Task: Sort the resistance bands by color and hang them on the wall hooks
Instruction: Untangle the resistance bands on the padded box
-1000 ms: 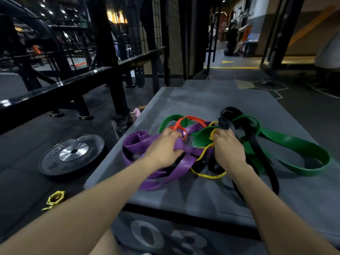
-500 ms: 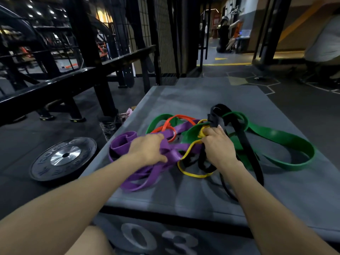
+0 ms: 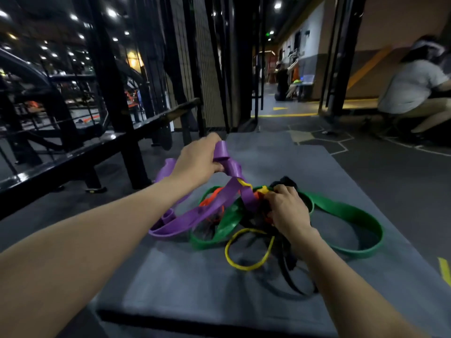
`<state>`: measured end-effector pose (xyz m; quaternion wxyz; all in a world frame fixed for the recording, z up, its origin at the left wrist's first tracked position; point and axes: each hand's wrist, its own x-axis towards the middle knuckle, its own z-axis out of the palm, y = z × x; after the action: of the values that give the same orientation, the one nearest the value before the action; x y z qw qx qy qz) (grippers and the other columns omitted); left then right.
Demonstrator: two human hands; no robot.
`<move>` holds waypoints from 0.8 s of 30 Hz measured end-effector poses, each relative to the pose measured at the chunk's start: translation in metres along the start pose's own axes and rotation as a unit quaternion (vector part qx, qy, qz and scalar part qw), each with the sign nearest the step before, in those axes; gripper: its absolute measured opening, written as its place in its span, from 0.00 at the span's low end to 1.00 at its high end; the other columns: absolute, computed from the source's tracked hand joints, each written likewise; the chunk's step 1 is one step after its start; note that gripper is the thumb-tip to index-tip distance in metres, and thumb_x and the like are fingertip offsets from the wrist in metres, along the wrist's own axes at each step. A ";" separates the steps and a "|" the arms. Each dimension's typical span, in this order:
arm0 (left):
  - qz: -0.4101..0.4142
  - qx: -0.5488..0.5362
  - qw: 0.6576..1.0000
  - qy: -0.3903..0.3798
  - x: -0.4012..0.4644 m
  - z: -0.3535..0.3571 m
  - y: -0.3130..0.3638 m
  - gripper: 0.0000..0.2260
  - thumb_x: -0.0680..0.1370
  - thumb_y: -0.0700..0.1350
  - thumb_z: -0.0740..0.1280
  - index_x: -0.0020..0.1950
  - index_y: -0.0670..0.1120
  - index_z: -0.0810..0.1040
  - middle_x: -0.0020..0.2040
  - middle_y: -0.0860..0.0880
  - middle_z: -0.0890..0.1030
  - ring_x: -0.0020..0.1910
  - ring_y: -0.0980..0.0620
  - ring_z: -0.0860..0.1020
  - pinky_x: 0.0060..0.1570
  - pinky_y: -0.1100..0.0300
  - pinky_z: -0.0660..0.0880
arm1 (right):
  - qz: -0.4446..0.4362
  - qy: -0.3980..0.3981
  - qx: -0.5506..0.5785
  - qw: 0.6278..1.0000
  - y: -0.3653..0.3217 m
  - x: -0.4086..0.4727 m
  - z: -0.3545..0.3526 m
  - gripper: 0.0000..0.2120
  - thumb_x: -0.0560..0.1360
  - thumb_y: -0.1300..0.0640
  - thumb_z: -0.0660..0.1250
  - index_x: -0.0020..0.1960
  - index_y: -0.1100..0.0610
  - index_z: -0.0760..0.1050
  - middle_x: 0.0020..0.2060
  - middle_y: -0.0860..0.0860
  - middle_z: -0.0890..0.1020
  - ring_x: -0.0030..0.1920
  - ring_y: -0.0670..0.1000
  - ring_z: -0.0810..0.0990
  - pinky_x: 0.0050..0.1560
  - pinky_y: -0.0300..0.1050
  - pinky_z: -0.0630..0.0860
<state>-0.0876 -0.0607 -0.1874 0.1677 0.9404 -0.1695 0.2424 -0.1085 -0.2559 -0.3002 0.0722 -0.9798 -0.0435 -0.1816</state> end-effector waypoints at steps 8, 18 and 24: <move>0.062 -0.021 0.997 0.034 0.020 -0.017 0.034 0.20 0.69 0.45 0.74 0.57 0.44 0.71 0.52 0.44 0.79 0.53 0.43 0.76 0.47 0.54 0.65 | 0.027 -0.015 0.346 0.938 -0.033 0.037 -0.040 0.18 0.72 0.55 0.71 0.58 0.61 0.73 0.52 0.58 0.81 0.55 0.58 0.78 0.52 0.47 0.72; -0.014 0.055 0.996 0.064 0.018 -0.036 -0.025 0.15 0.72 0.42 0.69 0.55 0.43 0.69 0.46 0.40 0.80 0.47 0.37 0.78 0.40 0.52 0.66 | 0.044 0.017 0.033 0.998 0.008 0.012 -0.021 0.13 0.77 0.49 0.60 0.50 0.55 0.79 0.49 0.58 0.83 0.53 0.60 0.79 0.46 0.49 0.74; -0.216 -0.025 0.975 0.044 -0.013 -0.020 -0.067 0.16 0.72 0.39 0.66 0.57 0.41 0.65 0.52 0.38 0.77 0.52 0.35 0.76 0.44 0.52 0.68 | -0.039 0.033 -0.079 0.996 0.018 -0.014 -0.008 0.09 0.63 0.56 0.74 0.31 0.61 0.77 0.31 0.56 0.80 0.34 0.59 0.81 0.24 0.44 0.73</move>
<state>-0.0795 0.0093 -0.1932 0.2466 0.9387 0.0393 0.2378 -0.1220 -0.2761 -0.3001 -0.0107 -0.9736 -0.0645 -0.2189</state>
